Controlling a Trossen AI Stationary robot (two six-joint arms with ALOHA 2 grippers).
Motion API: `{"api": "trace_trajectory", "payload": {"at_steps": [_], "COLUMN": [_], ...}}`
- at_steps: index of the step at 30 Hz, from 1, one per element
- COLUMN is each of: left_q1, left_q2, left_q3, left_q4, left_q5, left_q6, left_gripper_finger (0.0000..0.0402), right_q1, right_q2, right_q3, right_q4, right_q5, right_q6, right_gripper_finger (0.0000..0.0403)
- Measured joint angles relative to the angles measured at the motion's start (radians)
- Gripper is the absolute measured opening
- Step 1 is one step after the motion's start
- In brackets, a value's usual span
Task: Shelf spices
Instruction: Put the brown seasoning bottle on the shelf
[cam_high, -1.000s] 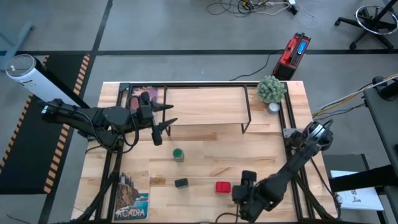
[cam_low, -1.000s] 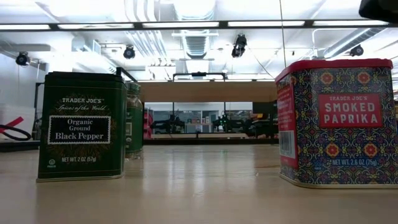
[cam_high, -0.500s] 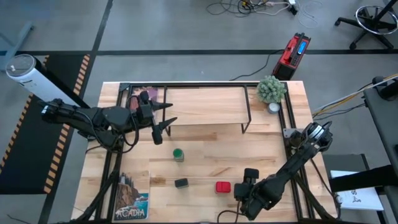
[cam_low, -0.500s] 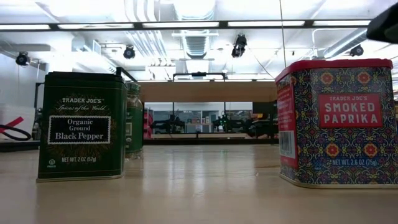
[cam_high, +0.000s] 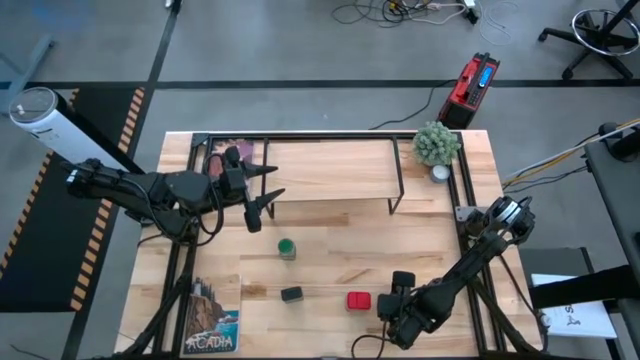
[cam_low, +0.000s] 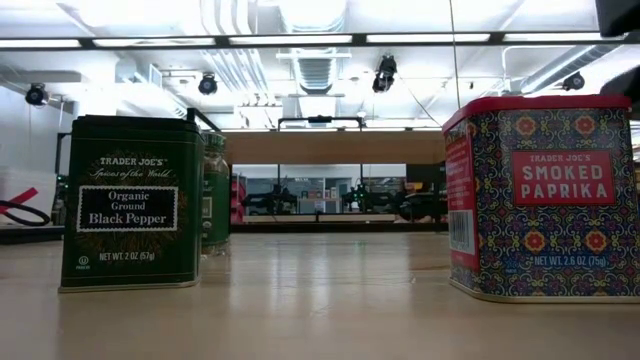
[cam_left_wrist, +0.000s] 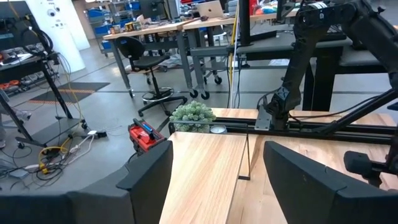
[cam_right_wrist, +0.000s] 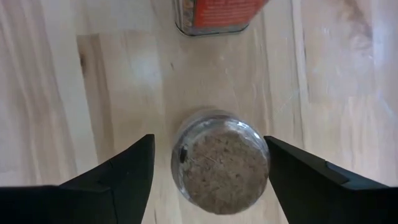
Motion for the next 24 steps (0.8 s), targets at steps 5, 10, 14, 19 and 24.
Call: {"api": "trace_trajectory", "payload": {"at_steps": [5,10,14,19,24], "left_q1": [0.000,0.000,0.000,0.000,0.000], "left_q2": [0.000,0.000,0.000,0.000,0.000], "left_q3": [0.000,0.000,0.000,0.000,0.000], "left_q4": [-0.001,-0.001,-0.003,-0.012,-0.017], "left_q5": [0.000,0.000,0.000,0.001,0.001], "left_q6": [0.000,0.000,0.000,0.000,0.000], "left_gripper_finger": [0.0237,0.0230,0.0228,0.0233,0.0240], "right_q1": [-0.003,-0.012,-0.019,-0.027,-0.027], "right_q2": [0.000,0.000,0.000,0.000,-0.002], "right_q3": [-0.026,-0.037,-0.037,-0.037,-0.037], "right_q4": [0.062,0.079,0.080,0.080,0.080], "right_q5": [-0.008,-0.008,-0.010,-0.027,-0.026], "right_q6": [-0.003,-0.003,-0.009,-0.019,-0.029], "right_gripper_finger": [0.0253,0.0239,0.0223,0.0193,0.0171]}}
